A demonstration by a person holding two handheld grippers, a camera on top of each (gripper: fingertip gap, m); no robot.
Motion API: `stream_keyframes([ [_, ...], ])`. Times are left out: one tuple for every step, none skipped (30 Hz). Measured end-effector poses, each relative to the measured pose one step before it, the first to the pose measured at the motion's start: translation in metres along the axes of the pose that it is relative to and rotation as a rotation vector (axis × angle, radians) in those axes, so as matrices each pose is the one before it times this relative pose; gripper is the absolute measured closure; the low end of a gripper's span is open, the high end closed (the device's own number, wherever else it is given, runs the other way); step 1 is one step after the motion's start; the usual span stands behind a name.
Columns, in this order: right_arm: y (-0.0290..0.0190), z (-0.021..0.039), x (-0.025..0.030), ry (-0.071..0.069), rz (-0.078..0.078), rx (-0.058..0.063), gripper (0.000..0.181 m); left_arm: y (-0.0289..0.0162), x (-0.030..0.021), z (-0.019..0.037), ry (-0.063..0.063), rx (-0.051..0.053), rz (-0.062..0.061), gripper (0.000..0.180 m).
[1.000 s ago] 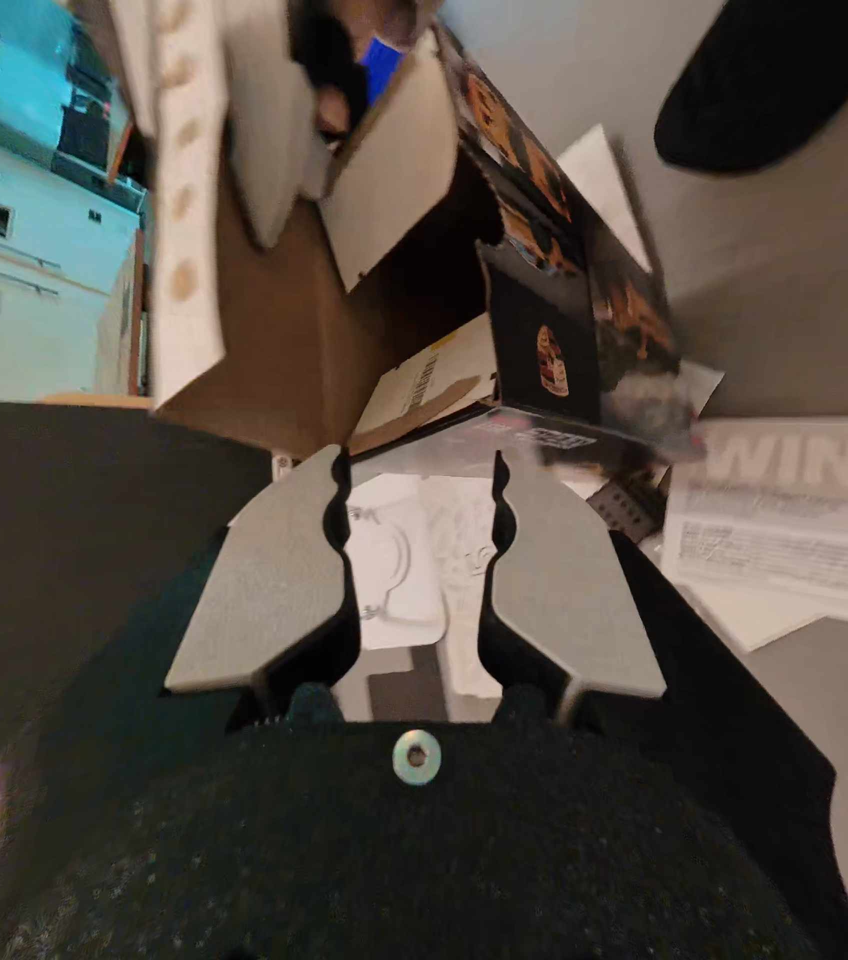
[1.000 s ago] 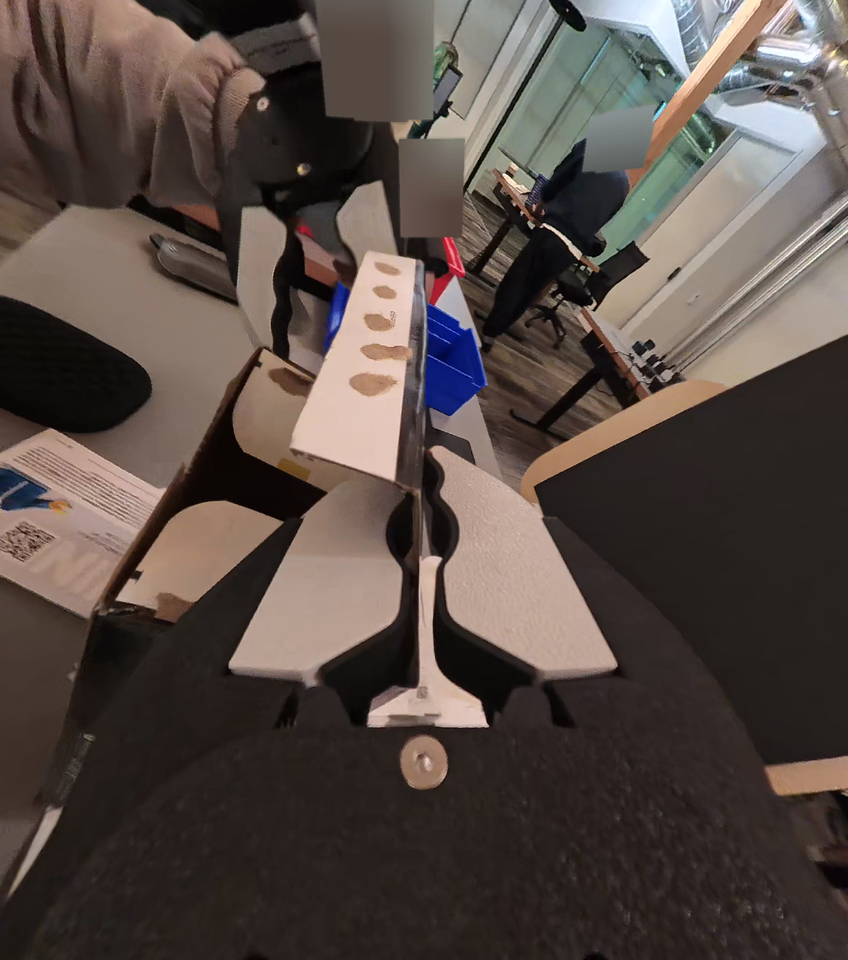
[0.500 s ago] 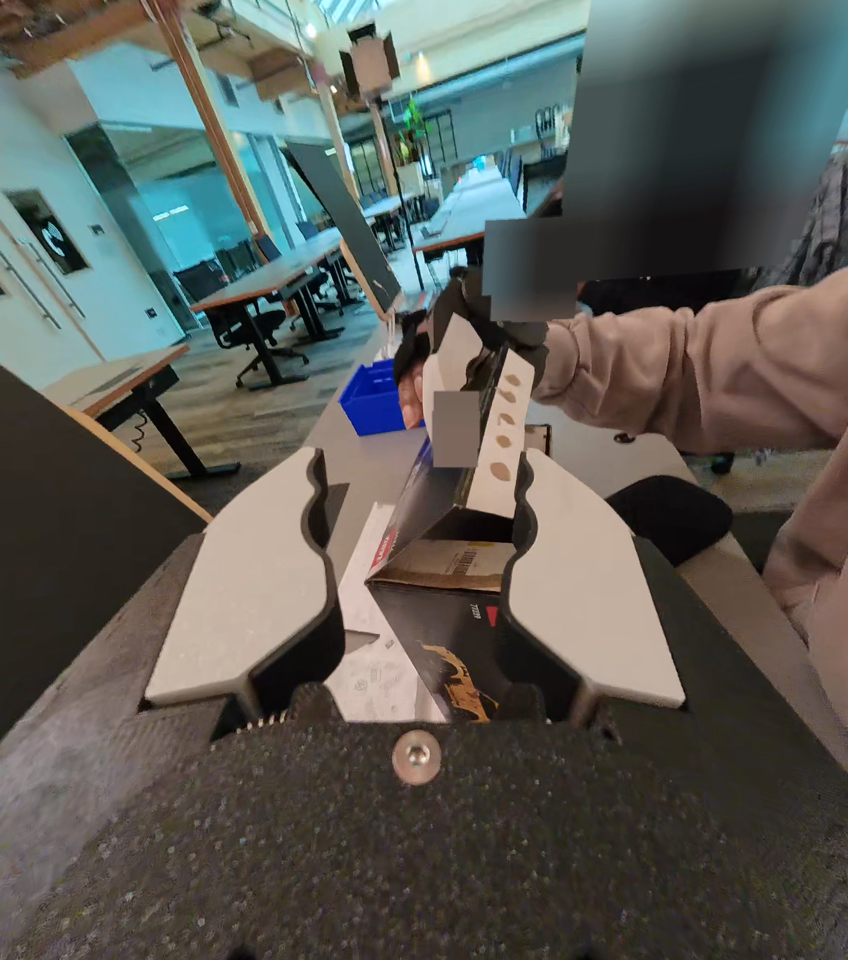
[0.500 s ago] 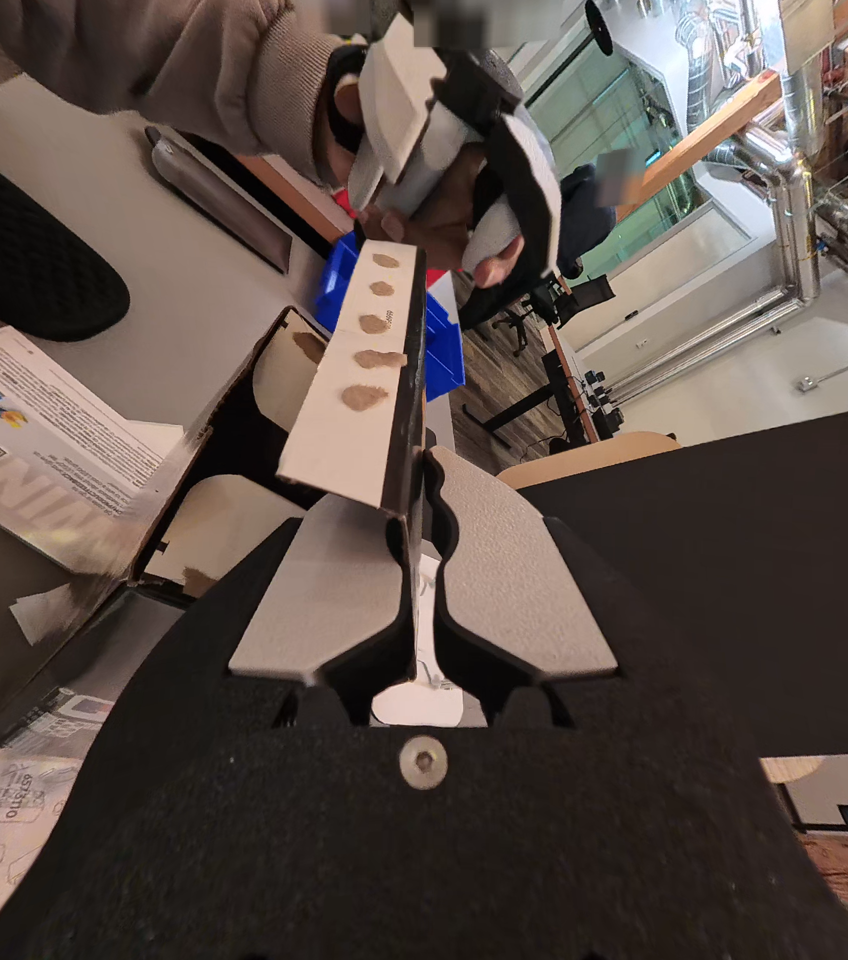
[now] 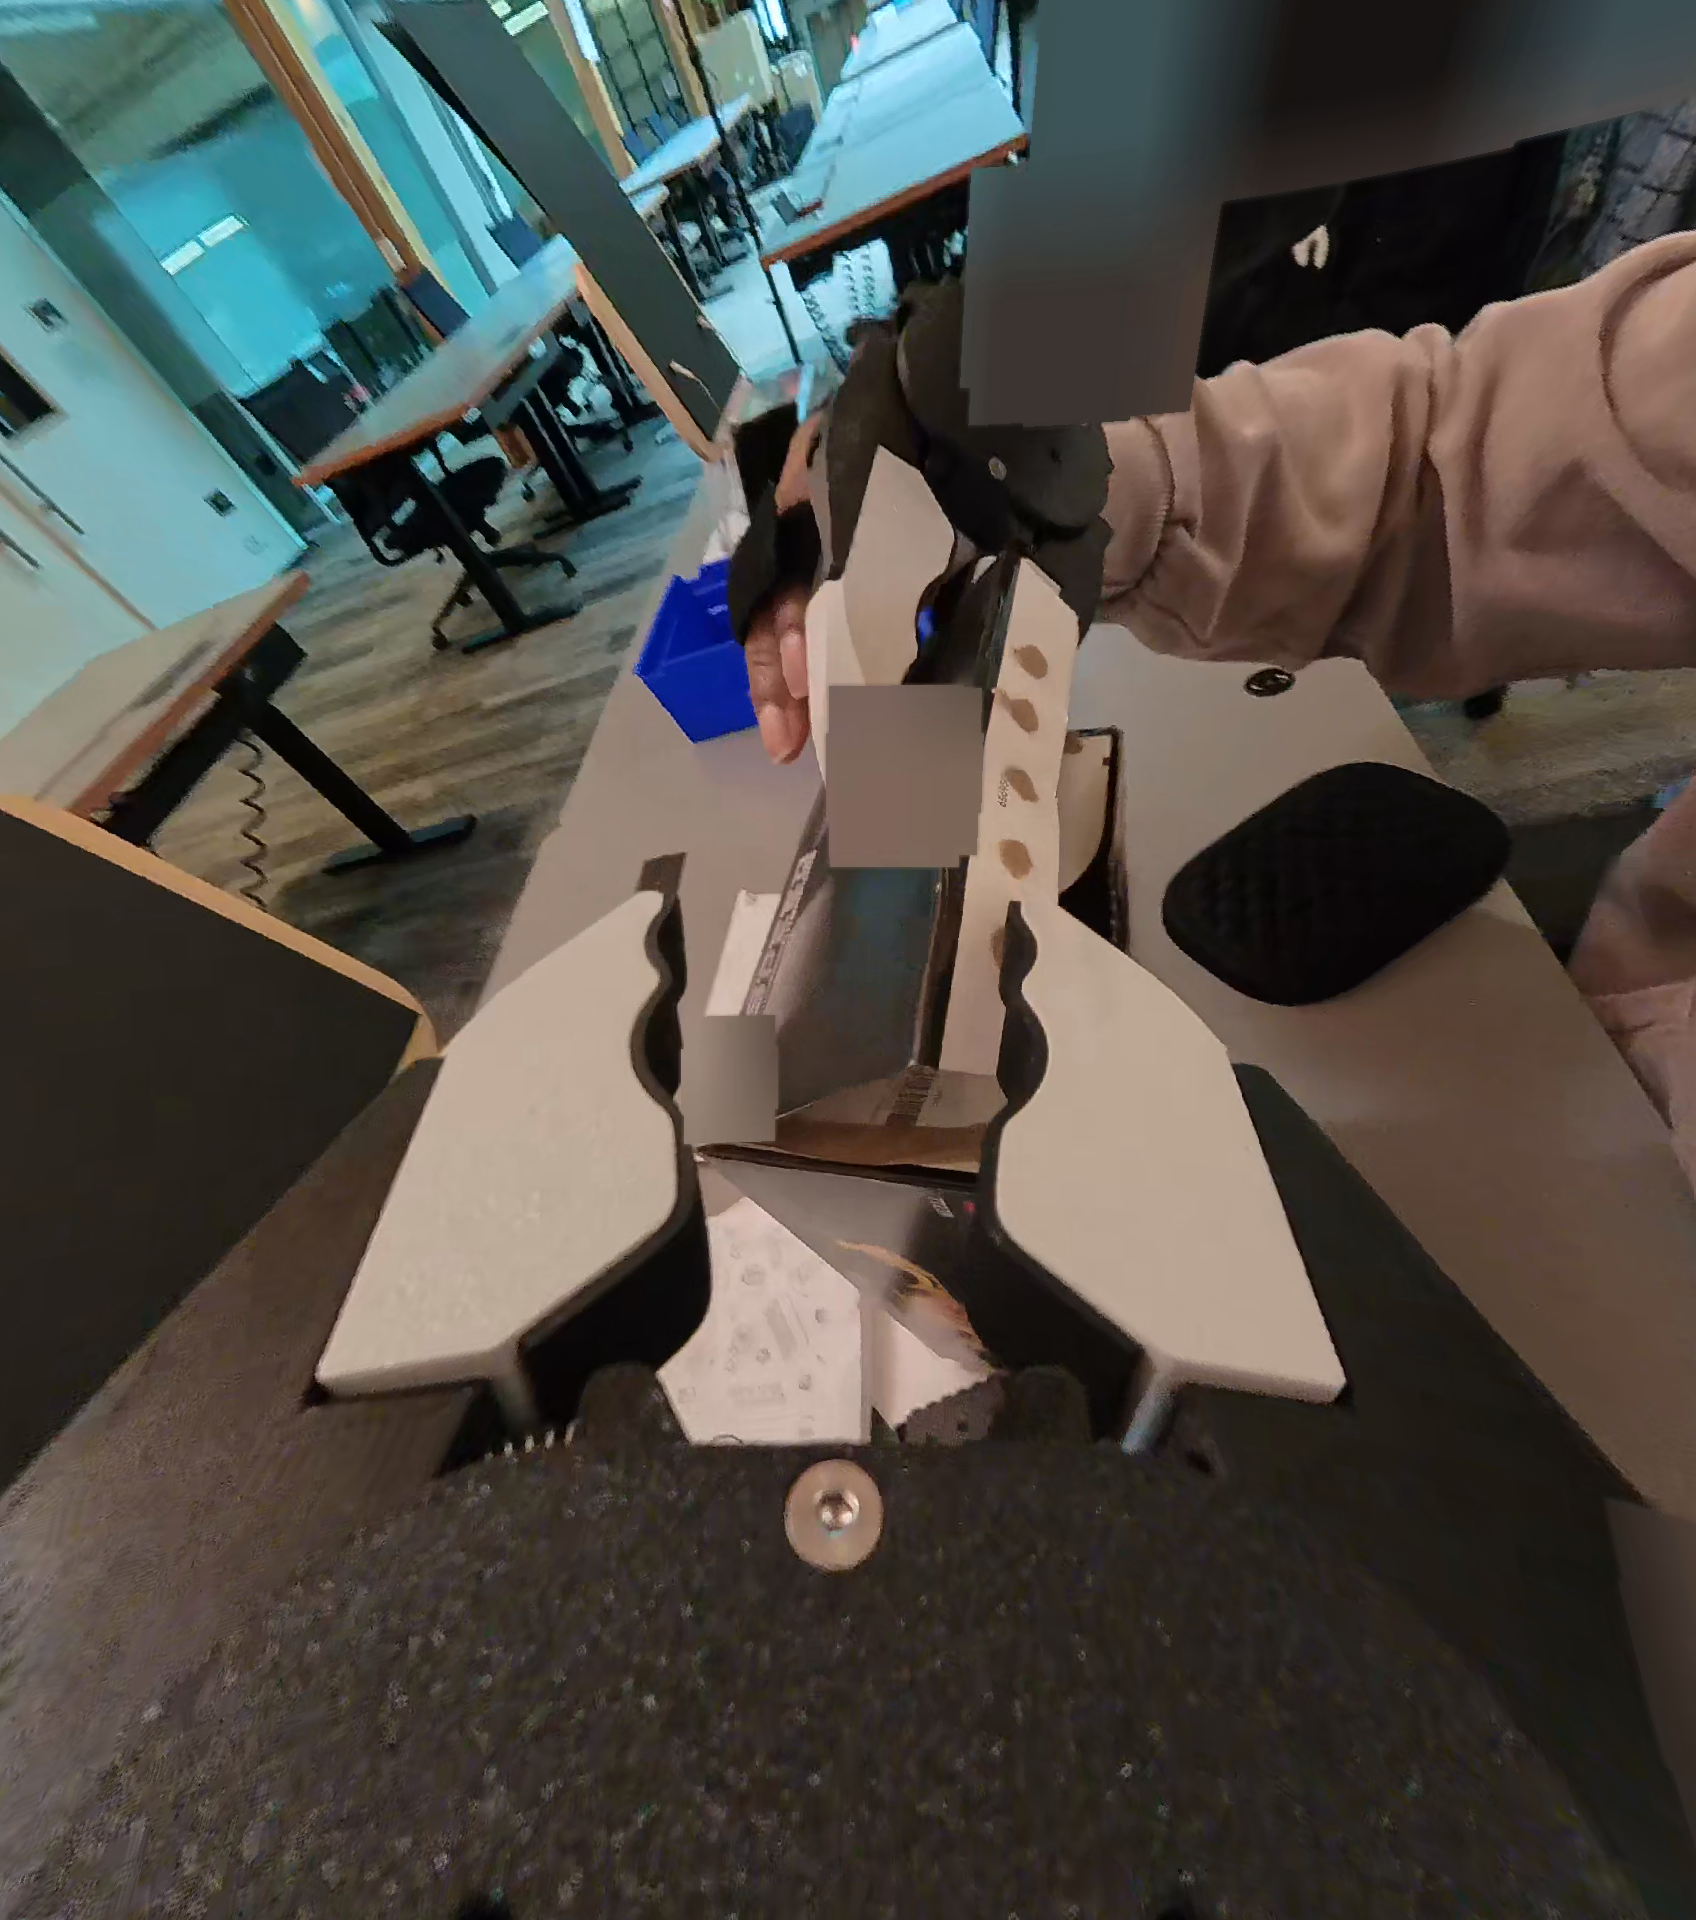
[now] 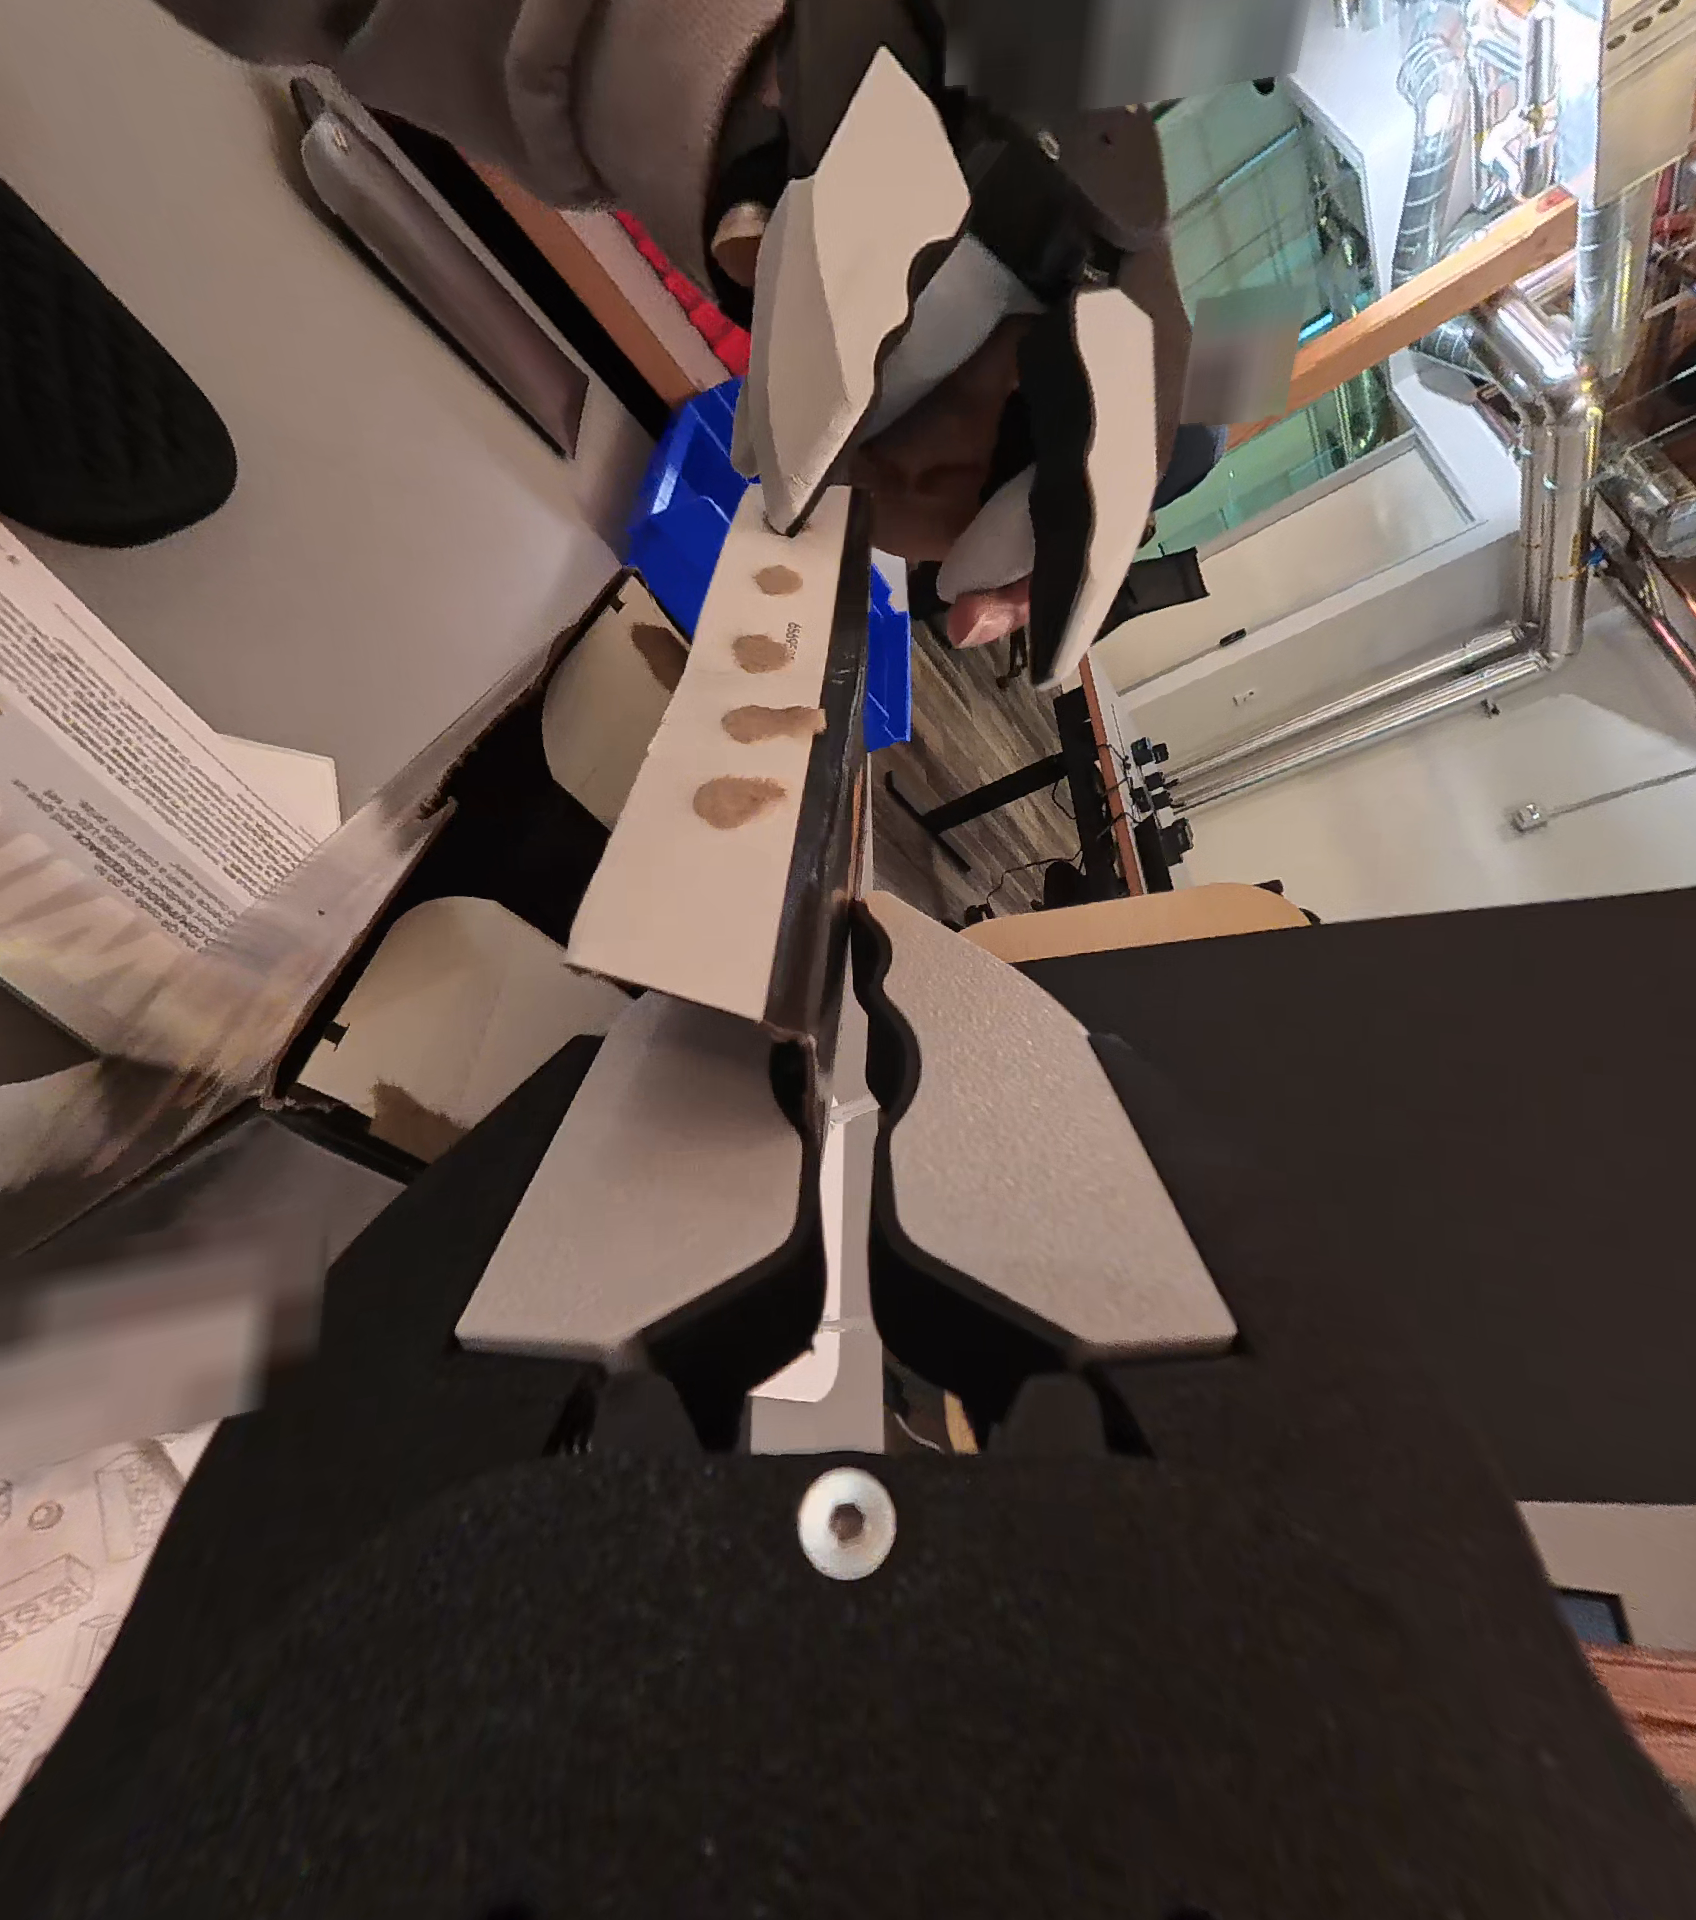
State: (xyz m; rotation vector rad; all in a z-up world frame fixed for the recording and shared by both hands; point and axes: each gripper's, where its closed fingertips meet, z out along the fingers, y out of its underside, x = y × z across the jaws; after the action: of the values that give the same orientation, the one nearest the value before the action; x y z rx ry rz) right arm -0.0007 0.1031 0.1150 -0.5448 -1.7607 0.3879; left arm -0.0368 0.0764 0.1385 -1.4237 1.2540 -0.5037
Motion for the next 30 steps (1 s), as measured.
stream_keyframes([
  [-0.00123, 0.00046, -0.00094, -0.0053, -0.0086, 0.0008, 0.179, 0.00108, 0.00175, -0.00021, 0.0245, -0.0166, -0.0125, 0.122],
  [-0.00078, 0.00036, -0.00057, -0.0025, -0.0092, -0.0025, 0.179, 0.00059, 0.00126, -0.00057, 0.0209, -0.0140, -0.0095, 0.121],
  [-0.00040, -0.00014, 0.00033, 0.0011, -0.0103, -0.0043, 0.178, 0.00080, 0.00245, -0.00101, 0.0270, -0.0134, -0.0031, 0.121],
  [0.00056, -0.00042, 0.00056, 0.0003, -0.0099, -0.0071, 0.178, 0.00227, 0.00437, -0.00083, 0.0381, -0.0216, -0.0036, 0.119],
  [0.00092, -0.00071, 0.00041, -0.0014, -0.0063, -0.0078, 0.177, 0.00267, 0.00491, -0.00041, 0.0388, -0.0238, -0.0038, 0.112],
  [0.00082, -0.00070, -0.00014, -0.0029, -0.0030, -0.0045, 0.177, 0.00127, 0.00229, -0.00015, 0.0176, -0.0105, 0.0012, 0.108],
  [0.00005, -0.00060, -0.00064, -0.0035, -0.0037, -0.0009, 0.177, 0.00015, -0.00133, 0.00001, -0.0068, -0.0024, 0.0038, 0.108],
  [-0.00012, -0.00051, -0.00027, -0.0003, -0.0060, -0.0013, 0.176, 0.00055, -0.00209, 0.00027, -0.0103, -0.0078, 0.0017, 0.111],
  [0.00025, -0.00020, 0.00001, -0.0005, -0.0065, -0.0047, 0.176, 0.00081, 0.00008, 0.00034, 0.0036, -0.0099, -0.0022, 0.113],
  [0.00048, 0.00006, -0.00007, -0.0018, -0.0040, -0.0060, 0.176, 0.00084, 0.00116, 0.00074, 0.0083, -0.0105, -0.0024, 0.114],
  [0.00025, 0.00030, -0.00014, -0.0037, -0.0027, -0.0046, 0.176, 0.00089, 0.00055, 0.00096, -0.0009, -0.0127, 0.0070, 0.115],
  [-0.00017, 0.00046, -0.00002, -0.0029, -0.0047, -0.0035, 0.176, 0.00066, -0.00035, 0.00117, -0.0108, -0.0123, 0.0186, 0.116],
  [-0.00029, 0.00036, -0.00034, -0.0033, -0.0065, -0.0053, 0.175, 0.00055, -0.00120, 0.00085, -0.0162, -0.0121, 0.0224, 0.121],
  [-0.00049, 0.00036, -0.00045, -0.0025, -0.0085, -0.0058, 0.175, 0.00008, -0.00067, 0.00064, -0.0109, -0.0084, 0.0181, 0.126],
  [-0.00006, 0.00027, 0.00003, 0.0013, -0.0098, -0.0079, 0.175, -0.00014, 0.00142, 0.00027, 0.0062, -0.0042, 0.0082, 0.130],
  [0.00016, 0.00013, -0.00027, -0.0021, -0.0061, -0.0086, 0.174, 0.00069, 0.00268, 0.00006, 0.0156, -0.0075, 0.0010, 0.136],
  [0.00071, -0.00001, -0.00005, -0.0003, -0.0027, -0.0085, 0.174, 0.00080, 0.00132, 0.00011, 0.0057, -0.0053, 0.0037, 0.143],
  [0.00055, -0.00003, -0.00004, -0.0012, 0.0016, -0.0072, 0.173, 0.00067, -0.00074, 0.00030, -0.0116, -0.0027, 0.0108, 0.145],
  [0.00111, -0.00001, -0.00059, -0.0048, 0.0052, -0.0099, 0.173, 0.00126, -0.00090, 0.00045, -0.0145, -0.0060, 0.0133, 0.146],
  [0.00140, 0.00000, -0.00071, -0.0071, 0.0087, -0.0124, 0.171, 0.00125, -0.00036, 0.00070, -0.0124, -0.0088, 0.0116, 0.146],
  [0.00109, -0.00065, -0.00085, -0.0107, 0.0161, -0.0105, 0.170, 0.00063, -0.00042, 0.00039, -0.0128, -0.0048, 0.0132, 0.146],
  [0.00089, -0.00156, -0.00012, -0.0105, 0.0266, -0.0075, 0.167, -0.00004, -0.00055, 0.00022, -0.0132, 0.0007, 0.0113, 0.147],
  [0.00122, -0.00265, 0.00092, -0.0079, 0.0372, -0.0076, 0.161, -0.00006, -0.00102, 0.00008, -0.0117, 0.0013, 0.0044, 0.148],
  [0.00097, -0.00410, 0.00035, -0.0179, 0.0504, -0.0031, 0.154, 0.00031, 0.00001, -0.00009, -0.0018, 0.0000, 0.0001, 0.148],
  [-0.00003, -0.00548, -0.00176, -0.0376, 0.0639, 0.0074, 0.147, 0.00025, 0.00025, -0.00006, 0.0001, 0.0013, 0.0017, 0.148],
  [-0.00084, -0.00577, -0.00218, -0.0440, 0.0757, 0.0131, 0.137, 0.00037, -0.00059, -0.00021, -0.0074, 0.0014, 0.0058, 0.148],
  [-0.00153, -0.00598, -0.00400, -0.0569, 0.0817, 0.0109, 0.126, 0.00075, -0.00045, -0.00007, -0.0061, -0.0022, 0.0086, 0.148],
  [-0.00260, -0.00594, -0.00588, -0.0647, 0.0777, 0.0081, 0.116, 0.00113, -0.00041, 0.00007, -0.0044, -0.0044, 0.0071, 0.148],
  [-0.00449, -0.00539, -0.00546, -0.0509, 0.0607, 0.0115, 0.108, 0.00111, -0.00089, 0.00027, -0.0065, -0.0033, 0.0019, 0.148],
  [-0.00647, -0.00447, -0.00370, -0.0275, 0.0340, 0.0171, 0.105, 0.00068, -0.00051, 0.00034, -0.0048, -0.0021, -0.0031, 0.148],
])
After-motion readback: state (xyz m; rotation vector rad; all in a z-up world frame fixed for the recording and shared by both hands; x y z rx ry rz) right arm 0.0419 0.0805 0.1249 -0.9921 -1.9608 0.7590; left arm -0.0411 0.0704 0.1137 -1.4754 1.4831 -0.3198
